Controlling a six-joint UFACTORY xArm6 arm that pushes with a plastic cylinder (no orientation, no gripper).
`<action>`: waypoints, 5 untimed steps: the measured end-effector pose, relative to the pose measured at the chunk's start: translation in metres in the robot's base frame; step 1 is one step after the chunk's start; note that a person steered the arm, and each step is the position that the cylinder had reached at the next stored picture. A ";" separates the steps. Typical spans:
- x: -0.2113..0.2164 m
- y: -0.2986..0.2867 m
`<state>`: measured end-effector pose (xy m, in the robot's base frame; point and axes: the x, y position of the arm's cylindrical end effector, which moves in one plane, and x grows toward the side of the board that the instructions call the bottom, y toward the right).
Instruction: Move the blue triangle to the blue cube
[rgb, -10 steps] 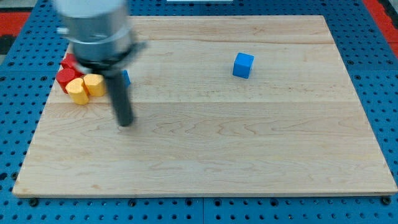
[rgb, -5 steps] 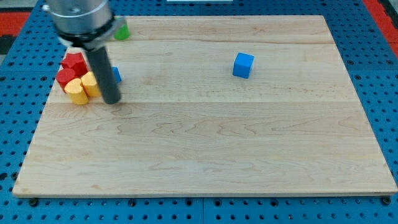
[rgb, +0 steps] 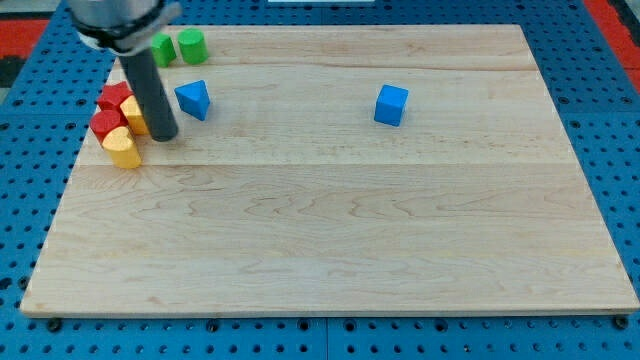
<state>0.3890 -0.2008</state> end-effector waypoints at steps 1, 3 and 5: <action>-0.033 0.013; -0.056 0.147; -0.051 0.032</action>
<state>0.3381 -0.1688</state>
